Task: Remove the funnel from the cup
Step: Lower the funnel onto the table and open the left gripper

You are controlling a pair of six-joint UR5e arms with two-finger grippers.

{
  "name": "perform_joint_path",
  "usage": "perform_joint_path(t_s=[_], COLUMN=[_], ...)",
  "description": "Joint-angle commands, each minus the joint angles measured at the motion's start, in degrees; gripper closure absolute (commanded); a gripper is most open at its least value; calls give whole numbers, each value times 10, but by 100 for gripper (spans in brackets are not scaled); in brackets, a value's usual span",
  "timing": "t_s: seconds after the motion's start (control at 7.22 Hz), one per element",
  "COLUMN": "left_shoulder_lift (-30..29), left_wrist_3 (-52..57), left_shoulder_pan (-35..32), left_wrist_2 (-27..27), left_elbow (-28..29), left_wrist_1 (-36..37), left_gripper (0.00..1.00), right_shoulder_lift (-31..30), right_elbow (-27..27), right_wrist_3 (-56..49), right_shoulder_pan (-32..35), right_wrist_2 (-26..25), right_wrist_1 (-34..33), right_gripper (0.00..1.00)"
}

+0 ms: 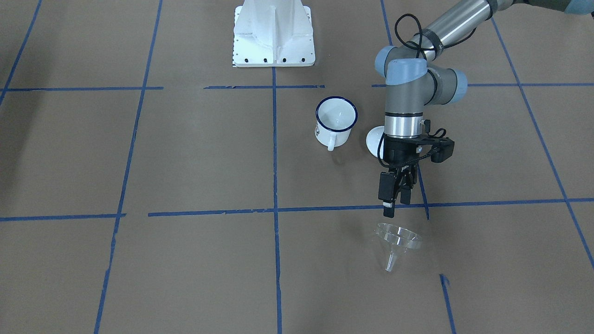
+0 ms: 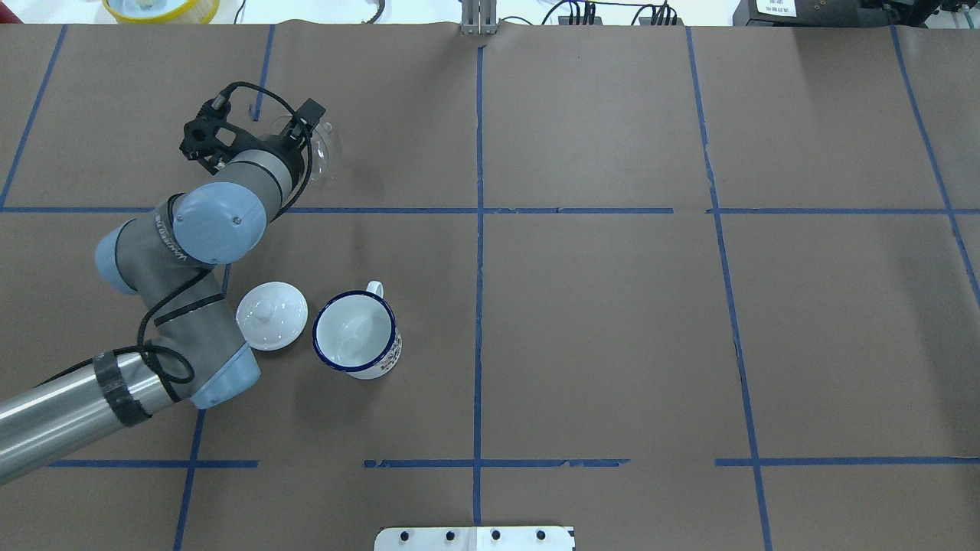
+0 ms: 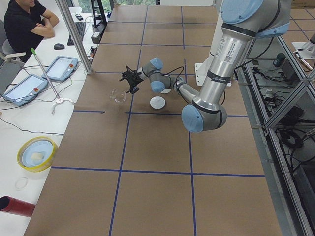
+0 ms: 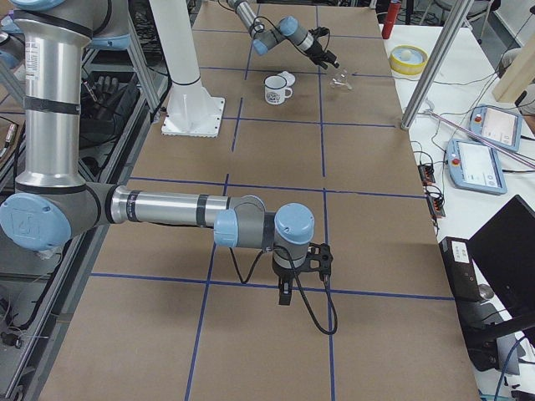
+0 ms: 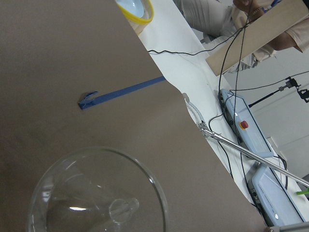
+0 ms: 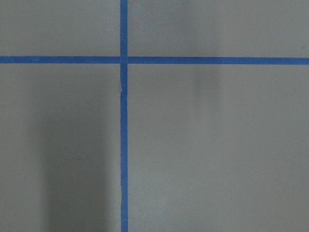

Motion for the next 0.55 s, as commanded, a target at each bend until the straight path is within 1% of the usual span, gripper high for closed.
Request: perform_joint_path(t_s=[0.0,0.14,0.28,0.42], left_shoulder_lift=[43,43,42,42], left_wrist_3=[127,202,286,367], left_shoulder_pan=[-4,-19,-34,-45], left_wrist_2=[-104,-170,-233,-281], left_elbow=[-109,-126,-145,-163], left_wrist_1=[96,133,186,225], left_gripper=[0,0,0,0], right_shoulder_lift=[0,0,0,0], right_elbow=[0,0,0,0], right_wrist_3=[0,0,0,0], right_shoulder_pan=[0,0,0,0], right_wrist_2=[0,0,0,0], right_wrist_1=[0,0,0,0], right_gripper=[0,0,0,0])
